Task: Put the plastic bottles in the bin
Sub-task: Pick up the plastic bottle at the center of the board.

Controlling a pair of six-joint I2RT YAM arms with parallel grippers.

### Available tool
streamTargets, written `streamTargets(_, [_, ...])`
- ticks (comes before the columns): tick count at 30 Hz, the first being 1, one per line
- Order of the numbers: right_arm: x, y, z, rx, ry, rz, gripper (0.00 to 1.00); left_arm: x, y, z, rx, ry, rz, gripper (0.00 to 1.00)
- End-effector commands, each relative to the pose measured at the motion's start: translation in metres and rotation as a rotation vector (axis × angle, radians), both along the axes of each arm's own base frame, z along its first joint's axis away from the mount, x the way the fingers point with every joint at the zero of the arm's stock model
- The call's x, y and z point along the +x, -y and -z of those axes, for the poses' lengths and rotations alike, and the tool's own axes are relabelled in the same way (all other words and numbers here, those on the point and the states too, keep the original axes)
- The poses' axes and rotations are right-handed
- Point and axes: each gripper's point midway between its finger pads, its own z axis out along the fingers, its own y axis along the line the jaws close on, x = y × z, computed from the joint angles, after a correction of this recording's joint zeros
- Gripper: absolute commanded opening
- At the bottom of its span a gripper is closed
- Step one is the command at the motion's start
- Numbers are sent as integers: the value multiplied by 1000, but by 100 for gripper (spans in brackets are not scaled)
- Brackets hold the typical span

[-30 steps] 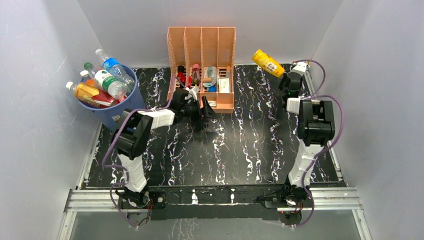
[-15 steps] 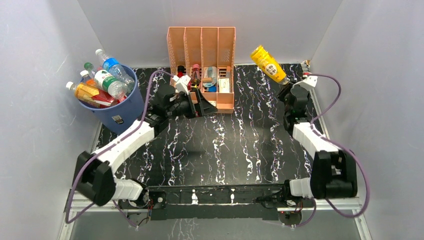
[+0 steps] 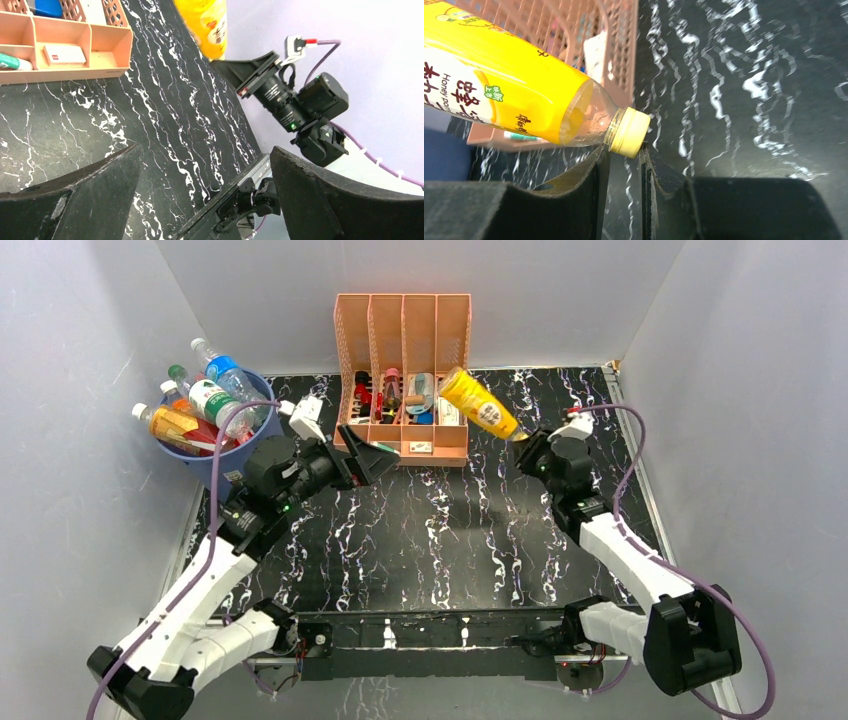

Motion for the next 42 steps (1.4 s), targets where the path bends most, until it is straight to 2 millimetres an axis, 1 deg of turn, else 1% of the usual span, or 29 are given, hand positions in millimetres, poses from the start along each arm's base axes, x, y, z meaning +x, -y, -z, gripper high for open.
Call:
streamTargets(1, [-10, -42, -28, 51, 29, -97, 35, -10, -16, -23, -24, 50, -59, 98])
streamTargets(2, [-12, -53, -32, 50, 28, -122, 35, -12, -23, -30, -16, 66, -83, 98])
streamTargets(5, [-12, -78, -45, 57, 26, -172, 35, -24, -47, -49, 25, 80, -161, 98])
streamTargets(6, [-10, -86, -45, 57, 17, -185, 35, -27, -57, -54, 42, 79, -193, 98])
streamTargets(8, [-8, -103, -54, 67, 22, -215, 35, -34, -75, -60, 85, 72, -253, 98])
streamTargets(9, [-7, -111, -57, 71, 24, -229, 35, -36, -84, -59, 114, 62, -287, 98])
streamTargets(11, [-6, -124, -65, 76, 30, -250, 35, -39, -96, -63, 140, 65, -327, 98])
streamTargets(12, [-7, -131, -66, 79, 28, -261, 35, -40, -97, -63, 134, 70, -330, 98])
streamTargets(14, [-9, -145, -65, 85, 17, -287, 35, -41, -91, -67, 77, 92, -313, 98])
streamTargets(16, [-11, -158, -66, 90, 9, -309, 35, -38, -83, -68, 4, 126, -298, 98])
streamTargets(19, [-19, -178, -70, 104, 5, -350, 35, -29, -69, -60, -56, 145, -267, 98])
streamTargets(23, [-32, -196, -77, 114, 3, -391, 35, -12, -54, -49, -90, 155, -252, 98])
streamTargets(27, [-43, -208, -78, 121, -21, -421, 35, 3, -52, -45, -77, 178, -278, 98])
streamTargets(31, [-52, -216, -79, 114, -37, -440, 34, 11, -51, -45, -86, 192, -296, 98])
streamTargets(34, [-55, -221, -76, 101, -51, -439, 34, 18, -52, -43, -104, 194, -326, 98])
streamTargets(38, [-60, -225, -74, 110, -69, -432, 33, 29, -57, -44, -174, 217, -391, 98])
streamTargets(42, [-65, -230, -78, 124, -68, -431, 32, 42, -54, -37, -167, 208, -420, 98])
